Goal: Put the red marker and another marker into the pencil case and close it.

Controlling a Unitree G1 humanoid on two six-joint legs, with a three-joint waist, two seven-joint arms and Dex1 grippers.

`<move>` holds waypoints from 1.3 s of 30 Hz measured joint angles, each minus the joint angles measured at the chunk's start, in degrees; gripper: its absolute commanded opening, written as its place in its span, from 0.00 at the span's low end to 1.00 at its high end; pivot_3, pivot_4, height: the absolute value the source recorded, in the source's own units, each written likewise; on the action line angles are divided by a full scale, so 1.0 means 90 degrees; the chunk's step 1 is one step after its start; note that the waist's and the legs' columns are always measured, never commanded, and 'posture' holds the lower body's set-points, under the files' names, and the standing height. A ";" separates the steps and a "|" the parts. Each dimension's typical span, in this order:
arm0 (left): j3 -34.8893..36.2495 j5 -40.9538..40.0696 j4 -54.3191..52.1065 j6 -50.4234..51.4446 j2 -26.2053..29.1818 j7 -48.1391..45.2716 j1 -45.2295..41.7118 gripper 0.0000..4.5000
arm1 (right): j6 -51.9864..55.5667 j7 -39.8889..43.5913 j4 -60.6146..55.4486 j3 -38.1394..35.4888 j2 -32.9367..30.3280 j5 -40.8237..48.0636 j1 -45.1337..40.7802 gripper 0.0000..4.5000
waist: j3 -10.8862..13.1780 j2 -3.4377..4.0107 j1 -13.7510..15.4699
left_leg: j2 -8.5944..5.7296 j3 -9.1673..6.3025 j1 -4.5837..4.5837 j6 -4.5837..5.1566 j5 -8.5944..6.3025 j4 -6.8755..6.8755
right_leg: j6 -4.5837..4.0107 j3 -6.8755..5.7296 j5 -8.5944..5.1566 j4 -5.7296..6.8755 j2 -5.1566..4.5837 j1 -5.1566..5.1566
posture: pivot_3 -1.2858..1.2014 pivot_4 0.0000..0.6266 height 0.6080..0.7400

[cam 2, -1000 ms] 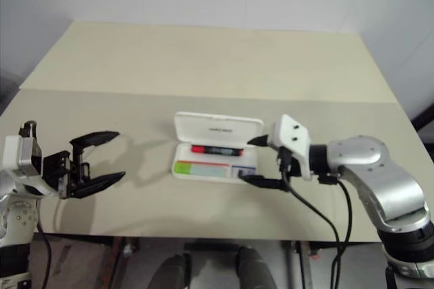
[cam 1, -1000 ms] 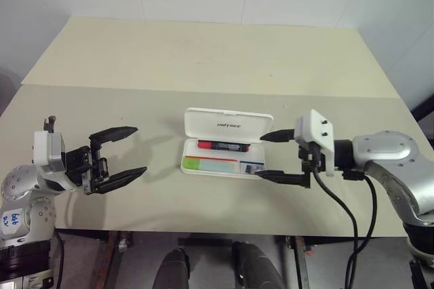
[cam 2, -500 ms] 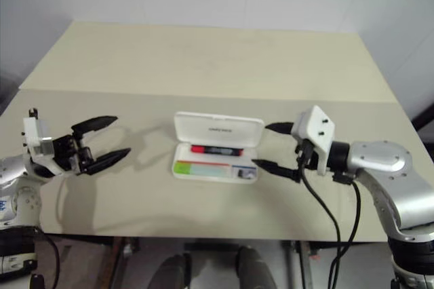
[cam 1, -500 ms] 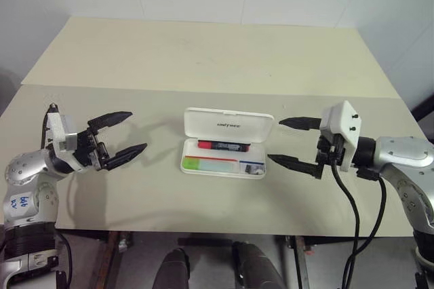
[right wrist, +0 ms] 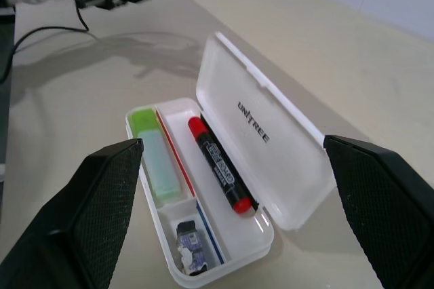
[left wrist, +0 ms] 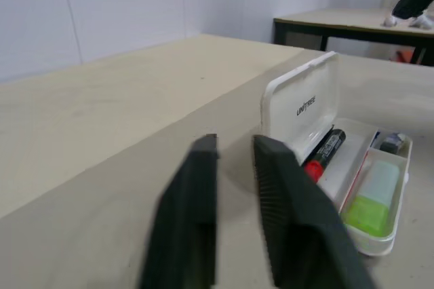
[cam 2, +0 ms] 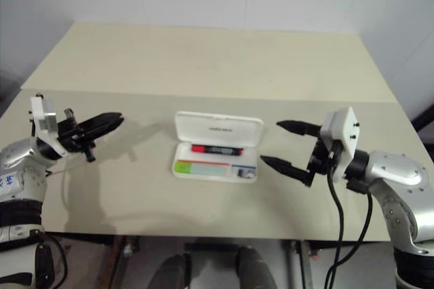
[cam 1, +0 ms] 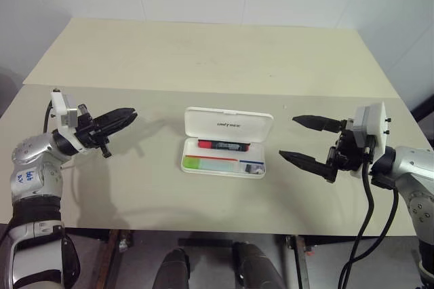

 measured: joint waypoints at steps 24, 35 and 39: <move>-0.1414 0.2720 0.4961 -0.2804 -0.1041 0.0267 -0.3537 0.01 | -0.0451 0.0463 0.0069 -0.0807 -0.0024 0.1036 0.1043 1.00 | 0.0000 -0.0001 0.0158 | -0.0009 -0.0003 -0.0010 0.0004 0.0004 0.0028 | 0.0017 0.0004 0.0009 0.0018 0.0005 0.0001 | 0.52 0.24 1.00; -0.1173 0.2752 0.5115 -0.2616 -0.1608 -0.0472 -0.3905 0.01 | -0.0685 0.0505 0.0187 -0.0814 -0.0203 0.0810 0.1055 1.00 | 0.0001 -0.0002 0.0144 | -0.0009 -0.0003 -0.0011 0.0004 0.0004 0.0072 | 0.0023 0.0011 0.0012 0.0048 0.0012 0.0003 | 0.52 0.24 1.00; -0.1176 0.2755 0.5145 -0.2491 -0.1697 -0.1062 -0.3905 0.01 | -0.0687 0.0406 0.0104 -0.0813 -0.0203 0.0757 0.1072 1.00 | 0.0001 -0.0002 0.0147 | -0.0010 -0.0003 -0.0012 0.0004 0.0004 0.0078 | 0.0024 0.0013 0.0013 0.0049 0.0012 0.0005 | 0.52 0.24 1.00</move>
